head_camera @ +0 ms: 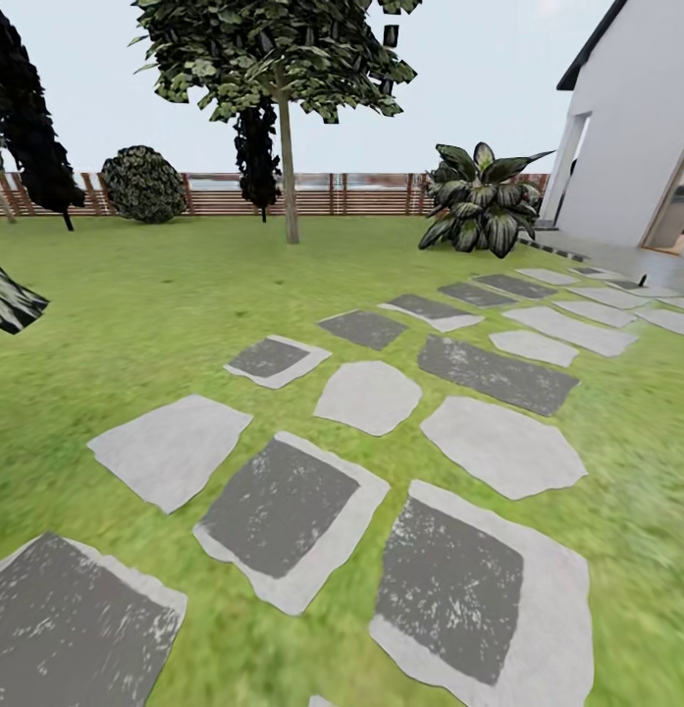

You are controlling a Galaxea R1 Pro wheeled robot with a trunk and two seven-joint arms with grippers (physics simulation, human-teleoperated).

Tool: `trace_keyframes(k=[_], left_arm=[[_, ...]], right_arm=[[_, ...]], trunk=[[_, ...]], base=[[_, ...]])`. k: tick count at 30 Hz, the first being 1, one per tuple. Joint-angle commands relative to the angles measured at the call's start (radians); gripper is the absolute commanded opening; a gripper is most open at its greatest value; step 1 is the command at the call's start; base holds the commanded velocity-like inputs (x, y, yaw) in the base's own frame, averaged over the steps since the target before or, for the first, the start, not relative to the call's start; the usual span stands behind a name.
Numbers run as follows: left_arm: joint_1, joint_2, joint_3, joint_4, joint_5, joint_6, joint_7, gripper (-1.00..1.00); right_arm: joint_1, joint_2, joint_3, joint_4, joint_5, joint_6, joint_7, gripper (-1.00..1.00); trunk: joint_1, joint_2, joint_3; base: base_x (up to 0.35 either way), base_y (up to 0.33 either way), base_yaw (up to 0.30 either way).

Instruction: In the garden, pick up the pesticide atomizer on the floor and spray pesticide onto both trees until each tree trunk is fully covered.

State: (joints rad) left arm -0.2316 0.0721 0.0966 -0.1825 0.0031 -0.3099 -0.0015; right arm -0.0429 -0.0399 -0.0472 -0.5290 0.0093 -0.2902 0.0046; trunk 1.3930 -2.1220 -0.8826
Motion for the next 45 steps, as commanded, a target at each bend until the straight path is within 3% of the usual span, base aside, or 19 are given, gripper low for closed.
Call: trace_keyframes(k=[1, 37, 45], left_arm=[[0.000, 0.000, 0.000, 0.000, 0.000, 0.000, 0.000, 1.00], [0.000, -0.005, -0.004, -0.001, -0.004, 0.000, -0.001, 1.00], [0.000, 0.000, 0.001, -0.009, 0.001, 0.000, -0.014, 1.00]], right_arm=[[0.000, 0.000, 0.000, 0.000, 0.000, 0.000, 0.000, 1.00], [0.000, -0.001, -0.002, 0.002, 0.001, -0.001, -0.002, 1.00], [0.000, -0.020, -0.006, -0.007, 0.000, -0.001, -0.002, 1.00]], trunk=[[0.000, 0.000, 0.000], [0.000, 0.000, 0.000], [0.000, 0.000, 0.000]], base=[[0.340, 0.000, 0.000], [0.339, 0.000, -0.024], [0.339, 0.000, 0.000]])
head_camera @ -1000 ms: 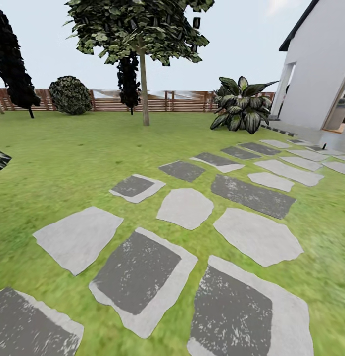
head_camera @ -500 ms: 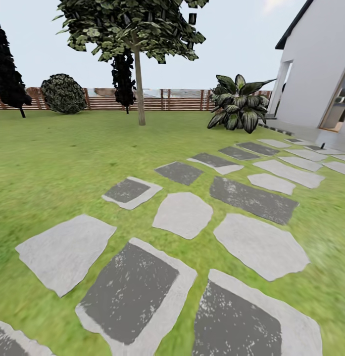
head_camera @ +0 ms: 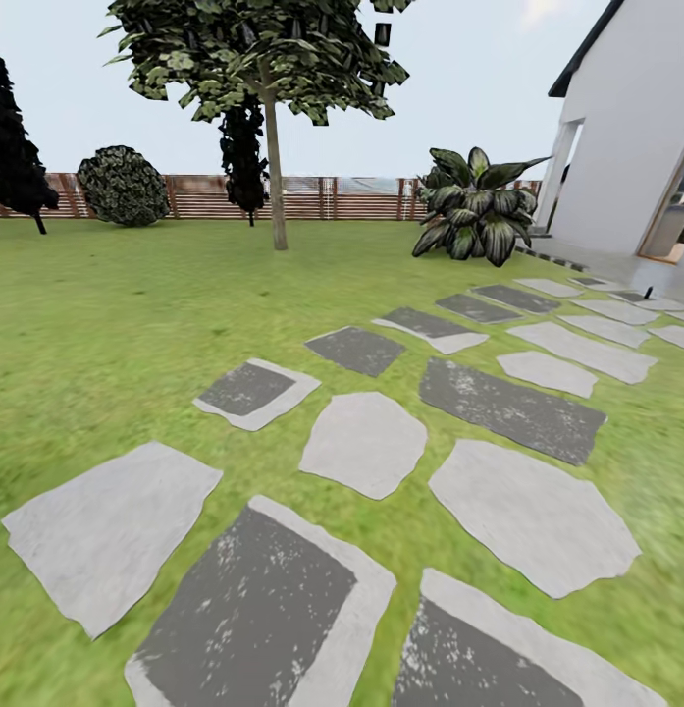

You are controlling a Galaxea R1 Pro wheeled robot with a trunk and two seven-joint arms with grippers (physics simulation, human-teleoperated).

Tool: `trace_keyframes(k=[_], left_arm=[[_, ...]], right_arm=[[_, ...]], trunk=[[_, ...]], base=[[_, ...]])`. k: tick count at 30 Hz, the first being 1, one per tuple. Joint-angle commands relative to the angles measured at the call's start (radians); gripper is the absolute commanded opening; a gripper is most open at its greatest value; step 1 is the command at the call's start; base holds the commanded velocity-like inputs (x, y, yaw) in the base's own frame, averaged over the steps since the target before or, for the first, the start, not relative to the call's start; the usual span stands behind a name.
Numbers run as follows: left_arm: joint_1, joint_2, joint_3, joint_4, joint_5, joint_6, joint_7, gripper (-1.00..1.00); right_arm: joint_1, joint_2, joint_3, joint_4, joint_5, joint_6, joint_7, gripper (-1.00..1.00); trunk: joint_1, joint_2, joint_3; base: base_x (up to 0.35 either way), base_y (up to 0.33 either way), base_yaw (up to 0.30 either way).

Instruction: In the garden, pick up the pesticide atomizer on the floor and spray pesticide onto both trees until each tree trunk is fully covered.

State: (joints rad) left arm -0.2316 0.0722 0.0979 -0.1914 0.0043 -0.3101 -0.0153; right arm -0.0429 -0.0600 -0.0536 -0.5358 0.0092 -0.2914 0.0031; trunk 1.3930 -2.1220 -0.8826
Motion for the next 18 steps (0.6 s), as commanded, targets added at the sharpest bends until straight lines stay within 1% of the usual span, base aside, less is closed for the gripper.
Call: trace_keyframes(k=[1, 5, 7, 8, 9, 14, 18], left_arm=[[0.000, 0.000, 0.000, -0.001, 0.000, 0.000, 0.000, 1.00], [0.000, -0.001, 0.001, -0.003, 0.000, 0.000, 0.001, 1.00], [0.000, -0.003, 0.000, -0.008, -0.001, 0.000, 0.008, 1.00], [0.000, -0.004, -0.001, -0.014, -0.002, 0.000, 0.009, 1.00], [0.000, -0.004, -0.003, -0.037, -0.004, 0.000, 0.010, 1.00], [0.000, -0.001, 0.001, -0.125, -0.002, 0.002, 0.012, 1.00], [0.001, 0.001, 0.000, -0.139, -0.006, 0.002, 0.012, 1.00]], right_arm=[[0.000, 0.000, 0.001, 0.000, 0.000, 0.000, 0.000, 1.00], [0.000, 0.002, 0.004, -0.006, -0.001, 0.000, 0.002, 1.00], [0.000, 0.004, 0.004, -0.028, -0.001, 0.000, 0.004, 1.00], [0.000, 0.005, 0.004, -0.041, -0.001, 0.001, 0.005, 1.00], [0.000, 0.006, 0.004, -0.062, -0.002, 0.001, 0.005, 1.00], [0.000, 0.007, 0.005, -0.095, -0.004, 0.001, 0.005, 1.00], [0.000, 0.007, 0.004, -0.102, -0.003, 0.001, 0.005, 1.00]], trunk=[[0.000, 0.000, 0.000], [0.000, 0.000, 0.000], [0.000, 0.000, 0.000], [0.000, 0.000, 0.000], [0.000, 0.000, 0.000], [0.000, 0.000, 0.000], [0.000, 0.000, 0.000]], base=[[0.340, 0.000, 0.000], [0.340, 0.000, 0.000], [0.339, 0.000, -0.093], [0.340, 0.000, -0.189], [0.340, 0.000, -0.226], [0.340, 0.000, -0.251], [0.340, 0.000, -0.266]])
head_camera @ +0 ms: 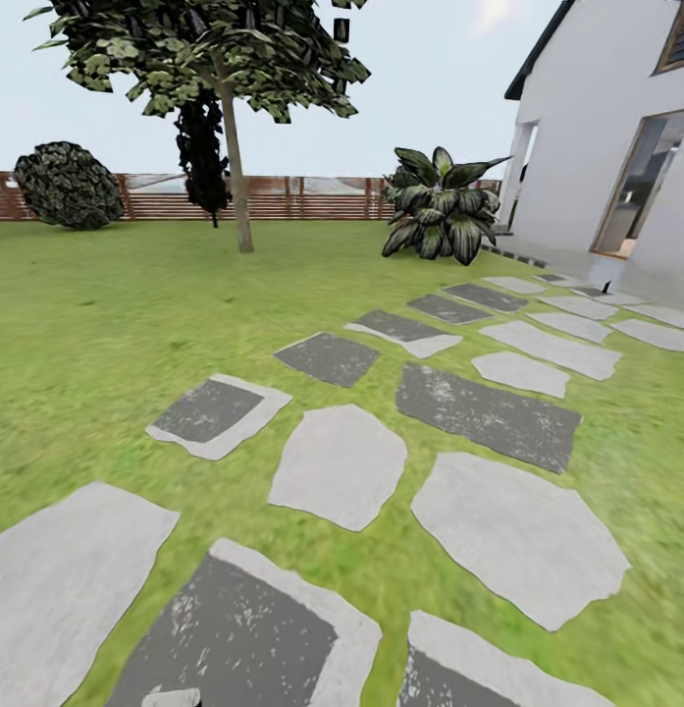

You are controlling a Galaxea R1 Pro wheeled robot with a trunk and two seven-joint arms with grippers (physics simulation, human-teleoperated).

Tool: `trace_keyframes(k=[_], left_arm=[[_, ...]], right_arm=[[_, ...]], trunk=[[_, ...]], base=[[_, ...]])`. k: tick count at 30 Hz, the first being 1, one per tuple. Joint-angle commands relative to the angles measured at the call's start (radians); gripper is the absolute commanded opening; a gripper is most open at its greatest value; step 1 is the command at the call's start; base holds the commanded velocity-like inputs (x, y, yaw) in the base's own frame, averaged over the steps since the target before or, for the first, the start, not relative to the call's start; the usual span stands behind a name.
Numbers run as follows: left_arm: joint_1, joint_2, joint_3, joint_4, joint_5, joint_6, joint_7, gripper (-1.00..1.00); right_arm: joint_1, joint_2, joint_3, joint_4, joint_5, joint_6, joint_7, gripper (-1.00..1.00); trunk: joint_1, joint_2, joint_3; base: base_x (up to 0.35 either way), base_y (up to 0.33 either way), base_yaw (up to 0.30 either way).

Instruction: In the garden, pick up the pesticide atomizer on the floor and spray pesticide onto both trees until each tree trunk is fully covered.

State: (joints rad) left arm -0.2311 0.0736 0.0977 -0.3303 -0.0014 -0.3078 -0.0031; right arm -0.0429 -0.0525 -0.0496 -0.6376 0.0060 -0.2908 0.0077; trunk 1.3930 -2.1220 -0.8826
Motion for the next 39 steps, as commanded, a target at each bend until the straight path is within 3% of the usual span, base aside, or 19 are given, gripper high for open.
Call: trace_keyframes(k=[1, 13, 31, 39], left_arm=[[0.001, 0.000, 0.000, 0.000, -0.001, 0.000, -0.001, 1.00], [0.013, 0.000, -0.001, 0.015, -0.003, -0.001, 0.000, 1.00], [0.013, -0.001, 0.000, 0.038, 0.003, -0.001, 0.000, 1.00], [0.013, -0.002, 0.000, 0.039, 0.003, -0.001, 0.000, 1.00]], right_arm=[[0.000, 0.000, 0.000, 0.002, 0.001, 0.000, 0.000, 1.00], [0.000, 0.001, 0.002, 0.071, 0.004, 0.001, -0.004, 1.00], [0.000, 0.003, 0.003, 0.079, 0.005, 0.001, -0.003, 1.00], [0.000, 0.003, 0.004, 0.079, 0.005, 0.001, -0.003, 1.00]], trunk=[[0.000, 0.000, 0.000], [0.000, 0.000, 0.000], [0.000, 0.000, 0.000], [0.000, 0.000, 0.000]], base=[[0.340, 0.000, -0.267], [0.340, 0.000, -0.267], [0.339, 0.000, -0.262], [0.339, 0.000, -0.091]])
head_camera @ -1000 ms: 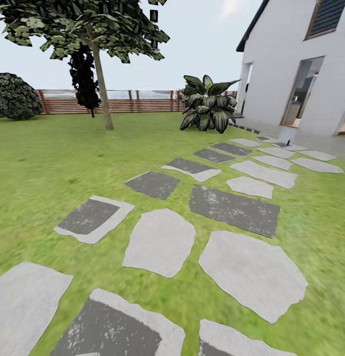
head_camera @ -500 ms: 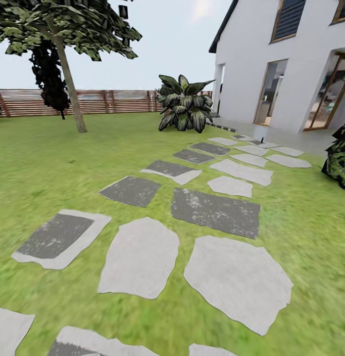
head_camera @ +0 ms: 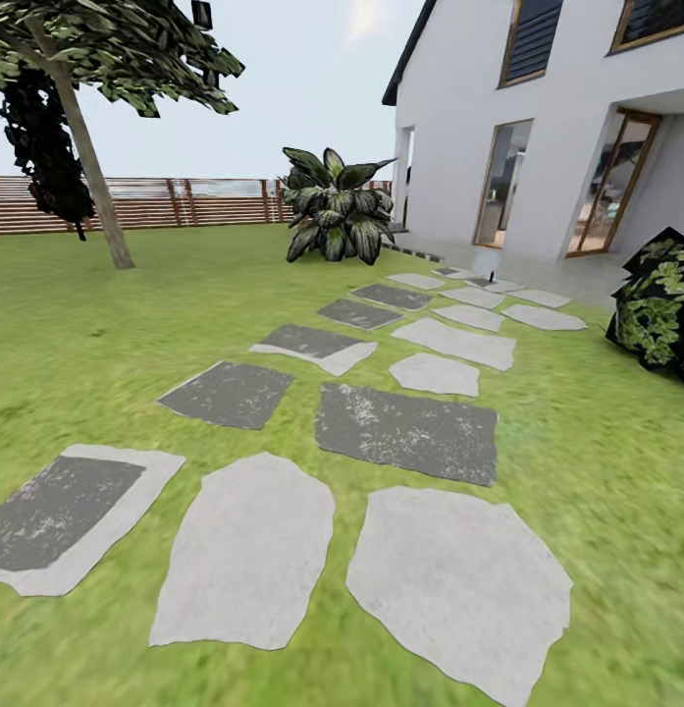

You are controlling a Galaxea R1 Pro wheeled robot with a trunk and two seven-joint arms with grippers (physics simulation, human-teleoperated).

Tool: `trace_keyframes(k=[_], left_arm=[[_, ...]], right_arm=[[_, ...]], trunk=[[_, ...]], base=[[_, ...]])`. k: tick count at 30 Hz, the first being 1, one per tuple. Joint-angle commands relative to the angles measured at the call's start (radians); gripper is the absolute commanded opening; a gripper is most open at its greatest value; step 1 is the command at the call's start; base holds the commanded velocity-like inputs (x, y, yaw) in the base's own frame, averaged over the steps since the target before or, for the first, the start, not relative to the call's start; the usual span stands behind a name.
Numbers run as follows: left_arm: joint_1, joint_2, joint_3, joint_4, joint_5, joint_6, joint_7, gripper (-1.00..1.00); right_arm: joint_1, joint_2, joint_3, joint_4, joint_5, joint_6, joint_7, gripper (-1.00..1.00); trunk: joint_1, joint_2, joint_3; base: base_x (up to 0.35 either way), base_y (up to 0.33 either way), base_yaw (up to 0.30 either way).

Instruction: In the garden, pick up the pesticide atomizer on the floor and spray pesticide onto both trees until each tree trunk is fully covered.

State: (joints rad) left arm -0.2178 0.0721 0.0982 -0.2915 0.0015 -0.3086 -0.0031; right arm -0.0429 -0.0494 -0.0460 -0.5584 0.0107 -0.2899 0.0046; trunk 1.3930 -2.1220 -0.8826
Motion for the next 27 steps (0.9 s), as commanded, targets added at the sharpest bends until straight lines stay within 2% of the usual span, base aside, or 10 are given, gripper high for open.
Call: trace_keyframes(k=[1, 20, 27], left_arm=[[0.000, 0.000, 0.000, 0.000, 0.000, 0.000, 0.000, 1.00], [0.000, 0.000, 0.000, 0.000, 0.000, 0.000, 0.000, 1.00], [0.000, 0.000, 0.000, 0.000, 0.000, 0.000, 0.000, 1.00]], right_arm=[[0.000, 0.000, 0.000, 0.000, 0.000, 0.000, 0.000, 1.00], [0.000, 0.000, 0.001, -0.001, -0.001, 0.000, 0.005, 1.00], [0.000, 0.003, 0.030, 0.000, -0.001, 0.000, 0.004, 1.00]], trunk=[[0.000, 0.000, 0.000], [0.000, 0.000, -0.001], [0.000, 0.000, -0.009]], base=[[0.339, 0.000, -0.009], [0.340, 0.000, -0.001], [0.339, 0.000, 0.000]])
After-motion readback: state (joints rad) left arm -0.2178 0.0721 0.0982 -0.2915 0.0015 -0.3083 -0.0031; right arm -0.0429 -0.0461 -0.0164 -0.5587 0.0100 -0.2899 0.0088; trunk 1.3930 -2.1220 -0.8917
